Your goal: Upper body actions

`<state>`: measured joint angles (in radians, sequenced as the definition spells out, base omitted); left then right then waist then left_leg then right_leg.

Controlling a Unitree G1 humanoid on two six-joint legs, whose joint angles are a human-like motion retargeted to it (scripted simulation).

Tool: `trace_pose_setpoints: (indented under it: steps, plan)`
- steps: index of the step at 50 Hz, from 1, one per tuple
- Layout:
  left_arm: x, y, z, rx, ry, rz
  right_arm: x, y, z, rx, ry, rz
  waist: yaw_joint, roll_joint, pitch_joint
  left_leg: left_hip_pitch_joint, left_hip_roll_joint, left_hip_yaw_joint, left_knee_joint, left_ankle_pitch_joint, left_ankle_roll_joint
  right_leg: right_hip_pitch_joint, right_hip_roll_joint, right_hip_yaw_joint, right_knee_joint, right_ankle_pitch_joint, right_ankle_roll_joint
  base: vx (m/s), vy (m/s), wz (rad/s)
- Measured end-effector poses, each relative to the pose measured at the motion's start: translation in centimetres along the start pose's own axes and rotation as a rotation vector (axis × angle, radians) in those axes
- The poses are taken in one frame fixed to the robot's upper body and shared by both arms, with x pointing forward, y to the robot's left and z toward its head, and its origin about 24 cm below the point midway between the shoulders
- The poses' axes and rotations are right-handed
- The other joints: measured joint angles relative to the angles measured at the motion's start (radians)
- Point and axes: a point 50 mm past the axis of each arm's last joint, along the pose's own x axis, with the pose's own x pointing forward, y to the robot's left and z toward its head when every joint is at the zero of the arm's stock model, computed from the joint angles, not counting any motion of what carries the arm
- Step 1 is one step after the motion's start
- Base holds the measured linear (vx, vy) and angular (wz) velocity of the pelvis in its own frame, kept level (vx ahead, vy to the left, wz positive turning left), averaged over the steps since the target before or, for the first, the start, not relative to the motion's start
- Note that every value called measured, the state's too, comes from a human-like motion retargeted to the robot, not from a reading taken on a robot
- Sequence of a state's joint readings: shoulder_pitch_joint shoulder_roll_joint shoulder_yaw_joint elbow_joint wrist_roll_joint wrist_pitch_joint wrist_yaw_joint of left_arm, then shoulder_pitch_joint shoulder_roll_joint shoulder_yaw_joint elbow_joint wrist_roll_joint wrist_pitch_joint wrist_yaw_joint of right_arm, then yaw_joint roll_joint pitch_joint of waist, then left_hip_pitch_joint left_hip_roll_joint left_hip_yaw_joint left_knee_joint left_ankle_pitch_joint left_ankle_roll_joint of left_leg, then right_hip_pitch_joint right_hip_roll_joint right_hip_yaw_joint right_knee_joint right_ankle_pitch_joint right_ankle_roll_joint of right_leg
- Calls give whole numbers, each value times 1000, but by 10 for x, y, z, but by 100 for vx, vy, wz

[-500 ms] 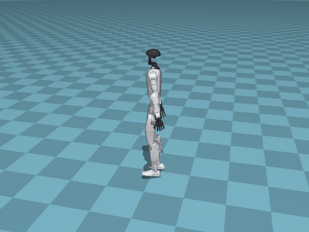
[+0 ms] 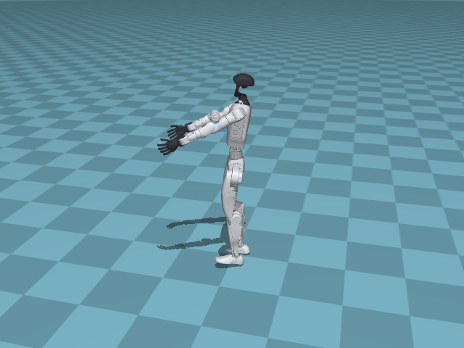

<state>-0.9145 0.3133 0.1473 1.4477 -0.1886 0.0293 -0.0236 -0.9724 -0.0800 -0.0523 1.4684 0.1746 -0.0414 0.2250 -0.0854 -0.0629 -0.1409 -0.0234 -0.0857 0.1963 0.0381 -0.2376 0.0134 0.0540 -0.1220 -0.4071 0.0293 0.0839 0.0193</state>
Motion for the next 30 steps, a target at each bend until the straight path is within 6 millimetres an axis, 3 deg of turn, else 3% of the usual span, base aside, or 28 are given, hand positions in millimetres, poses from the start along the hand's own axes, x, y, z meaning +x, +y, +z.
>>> trace_pose_setpoints:
  steps: [7, 13, 18, 23, 27, 30]
  plan:
    - [-8, -5, 83, -176, -304, 62, -6, -15, 72, -46, -236, -107, 7, 8, -27, -7, 4, -1, -1, -3, -3, -4, 7, 1, -1, -7, 3, 0, 1, -1]
    - [-12, 1, 103, -95, -353, 91, -13, -28, 97, -70, -315, -143, 14, 7, -39, -8, 3, -3, 0, -6, -5, -5, 6, 0, -1, -11, 4, 0, 0, 0]
    - [-12, 4, 101, -134, -356, 96, -15, -31, 99, -64, -328, -168, 15, 6, -45, -7, 1, -5, 0, -7, -5, -4, 6, -1, -1, -13, 4, 0, 0, 0]
    - [-9, 11, 85, -125, -325, 109, -12, -27, 87, -80, -312, -142, 17, 8, -38, -1, 0, -6, -1, -7, -4, -1, 7, 0, 1, -12, 3, 0, 0, 0]
    - [-6, 23, 57, -92, -280, 134, -8, -24, 59, -136, -273, -130, 11, 12, -34, 3, -2, -7, -2, -6, -3, 3, 6, -1, 1, -12, 2, 0, 0, 0]
    - [-5, 36, 21, -50, -202, 158, -7, -23, 24, -188, -195, -124, -4, 16, -30, 7, -3, -12, -3, -5, -2, 8, 6, -5, 1, -13, 2, 0, 0, 0]
